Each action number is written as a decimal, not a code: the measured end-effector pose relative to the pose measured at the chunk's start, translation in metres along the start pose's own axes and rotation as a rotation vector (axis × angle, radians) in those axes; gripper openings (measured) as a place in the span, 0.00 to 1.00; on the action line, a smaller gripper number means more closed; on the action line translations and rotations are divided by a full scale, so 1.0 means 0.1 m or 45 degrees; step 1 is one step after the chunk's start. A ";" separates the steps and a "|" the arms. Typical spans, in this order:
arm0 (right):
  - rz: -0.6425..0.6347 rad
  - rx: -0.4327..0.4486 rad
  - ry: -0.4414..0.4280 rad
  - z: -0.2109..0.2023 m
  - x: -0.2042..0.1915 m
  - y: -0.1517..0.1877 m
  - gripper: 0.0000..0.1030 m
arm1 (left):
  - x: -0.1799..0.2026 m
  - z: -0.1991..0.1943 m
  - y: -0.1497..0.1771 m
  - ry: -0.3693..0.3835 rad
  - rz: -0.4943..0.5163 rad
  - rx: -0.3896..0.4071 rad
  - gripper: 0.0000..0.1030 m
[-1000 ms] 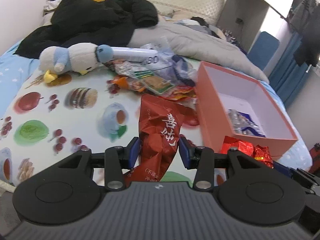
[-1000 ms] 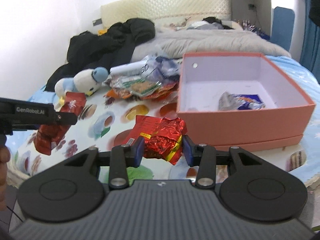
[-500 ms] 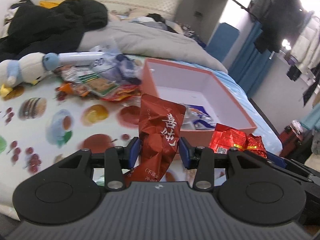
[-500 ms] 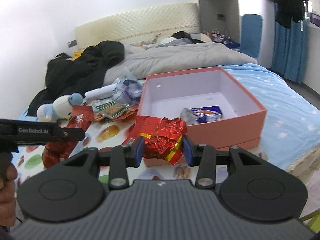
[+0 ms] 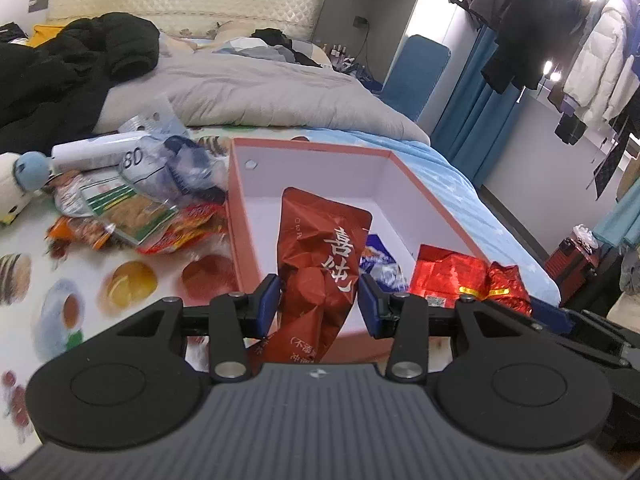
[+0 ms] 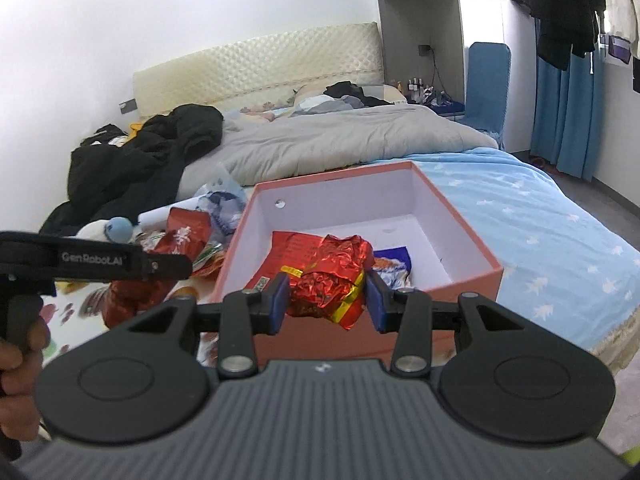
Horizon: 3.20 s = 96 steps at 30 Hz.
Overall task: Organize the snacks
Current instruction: 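Open both tools to drop the red packets into the box, then move both tools back from the box toward the snack pile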
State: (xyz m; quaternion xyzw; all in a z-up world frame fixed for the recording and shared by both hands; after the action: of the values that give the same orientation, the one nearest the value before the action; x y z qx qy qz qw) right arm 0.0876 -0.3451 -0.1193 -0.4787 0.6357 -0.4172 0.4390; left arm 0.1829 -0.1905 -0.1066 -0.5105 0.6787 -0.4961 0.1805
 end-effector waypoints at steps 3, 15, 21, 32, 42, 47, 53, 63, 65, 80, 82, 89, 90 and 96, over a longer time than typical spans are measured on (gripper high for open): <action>0.008 -0.008 -0.005 0.18 0.07 -0.02 0.42 | 0.04 0.27 -0.06 0.005 -0.005 -0.020 0.47; 0.051 -0.090 -0.026 0.90 0.35 0.12 0.43 | 0.05 1.21 -0.10 0.007 0.021 -0.108 0.47; 0.051 -0.166 -0.021 1.20 0.40 0.27 0.45 | -0.03 1.43 -0.07 0.015 0.027 -0.140 0.48; 0.121 -0.179 -0.027 1.06 0.31 0.32 0.60 | -0.05 0.95 -0.13 0.010 0.066 -0.062 0.56; 0.119 -0.102 -0.089 0.46 0.01 0.15 0.60 | -0.07 0.12 -0.15 -0.004 0.085 0.012 0.56; 0.110 -0.079 -0.099 0.21 -0.11 0.12 0.60 | -0.15 -0.29 -0.14 -0.026 0.079 0.042 0.56; 0.080 -0.045 -0.131 -0.04 -0.28 0.12 0.60 | -0.24 -0.68 -0.04 -0.062 0.085 0.057 0.56; 0.019 -0.028 -0.209 -0.41 -0.61 0.14 0.60 | -0.40 -1.27 0.16 -0.130 0.054 0.067 0.56; -0.002 -0.011 -0.216 -0.48 -0.68 0.14 0.60 | -0.42 -1.37 0.20 -0.148 0.044 0.070 0.56; -0.027 -0.055 -0.278 -0.75 -0.93 0.37 0.60 | -0.72 -1.86 0.67 -0.242 -0.078 0.038 0.56; -0.030 -0.066 -0.287 -0.76 -0.95 0.40 0.60 | -0.76 -1.87 0.71 -0.249 -0.095 0.027 0.56; -0.033 -0.103 -0.306 -0.65 -1.01 0.47 0.60 | -0.91 -1.78 0.72 -0.271 -0.117 0.019 0.56; -0.028 -0.107 -0.312 -0.62 -1.03 0.49 0.60 | -0.94 -1.74 0.73 -0.270 -0.122 0.021 0.56; -0.053 -0.120 -0.341 -0.44 -1.13 0.52 0.60 | -1.16 -1.50 0.73 -0.307 -0.128 0.026 0.56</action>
State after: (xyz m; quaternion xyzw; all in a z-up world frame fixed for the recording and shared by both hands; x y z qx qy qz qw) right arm 0.0501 -0.2196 -0.1389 -0.5632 0.5801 -0.3285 0.4882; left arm 0.0806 -0.0165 -0.1330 -0.5979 0.6207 -0.4463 0.2410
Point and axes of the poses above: each gripper's, at about its wrist camera, not at the fingertips, and z roughly the way its jaws point, x to its right, y to its underside, the point moved 4 cm from there along z, roughly the way its jaws point, and after that the axes turned 13 degrees about x, right-handed, at the moved point
